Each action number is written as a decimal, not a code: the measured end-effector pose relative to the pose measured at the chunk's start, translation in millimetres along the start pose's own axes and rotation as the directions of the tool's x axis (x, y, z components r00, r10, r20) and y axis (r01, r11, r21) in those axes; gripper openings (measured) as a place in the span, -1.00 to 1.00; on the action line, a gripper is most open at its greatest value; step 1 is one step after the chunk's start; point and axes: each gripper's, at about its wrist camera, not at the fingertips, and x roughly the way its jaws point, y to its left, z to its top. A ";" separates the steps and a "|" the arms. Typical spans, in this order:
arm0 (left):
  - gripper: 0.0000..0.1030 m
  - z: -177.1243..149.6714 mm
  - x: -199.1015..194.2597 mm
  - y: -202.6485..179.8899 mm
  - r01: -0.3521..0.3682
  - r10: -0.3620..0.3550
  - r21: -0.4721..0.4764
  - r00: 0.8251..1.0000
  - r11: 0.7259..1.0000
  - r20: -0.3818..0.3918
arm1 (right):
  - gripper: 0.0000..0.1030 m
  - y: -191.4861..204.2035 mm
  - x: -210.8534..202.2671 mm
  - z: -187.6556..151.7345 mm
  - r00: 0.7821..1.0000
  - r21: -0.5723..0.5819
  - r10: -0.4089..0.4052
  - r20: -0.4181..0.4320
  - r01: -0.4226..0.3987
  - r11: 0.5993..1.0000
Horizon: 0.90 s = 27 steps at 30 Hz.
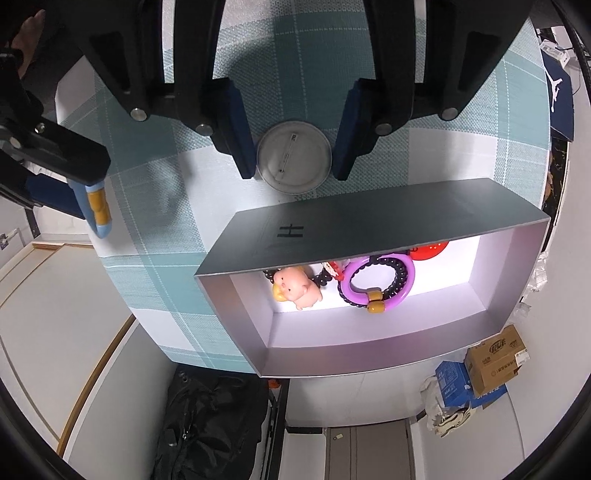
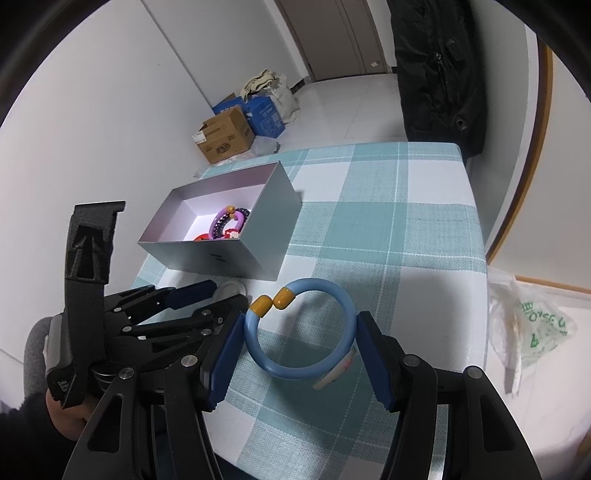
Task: Organize jewelry
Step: 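Hold the blue ring with the right gripper while the left gripper grasps the white round badge, then carry the white badge with the left gripper while the right gripper carries the blue ring into the box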
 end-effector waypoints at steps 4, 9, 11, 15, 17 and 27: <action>-0.28 0.9 -6.5 2.7 0.015 -0.015 -0.011 1.000 1.000 0.018 | 0.17 -0.7 0.0 1.0 1.000 0.010 0.004 0.005 -0.004 1.000; -0.28 3.1 -24.0 12.4 0.059 -0.056 -0.039 0.996 0.998 0.062 | 0.17 3.7 1.8 5.2 1.000 0.015 0.018 0.016 -0.018 1.000; -0.28 4.3 -30.7 16.2 0.075 -0.070 -0.049 0.994 0.996 0.081 | 0.17 8.3 3.2 7.7 1.000 0.008 0.023 0.020 -0.023 1.000; -0.28 5.7 -47.9 27.1 0.113 -0.102 -0.078 0.986 0.991 0.131 | 0.17 18.5 5.4 13.7 0.999 -0.013 0.038 0.034 -0.038 0.999; -0.28 6.7 -54.0 31.5 0.127 -0.112 -0.093 0.981 0.987 0.157 | 0.17 23.1 6.9 16.8 0.998 -0.020 0.047 0.040 -0.046 0.999; -0.28 24.7 -66.8 55.4 0.184 -0.140 -0.159 0.956 0.970 0.256 | 0.17 44.8 12.9 39.5 0.989 -0.037 0.118 0.095 -0.115 0.993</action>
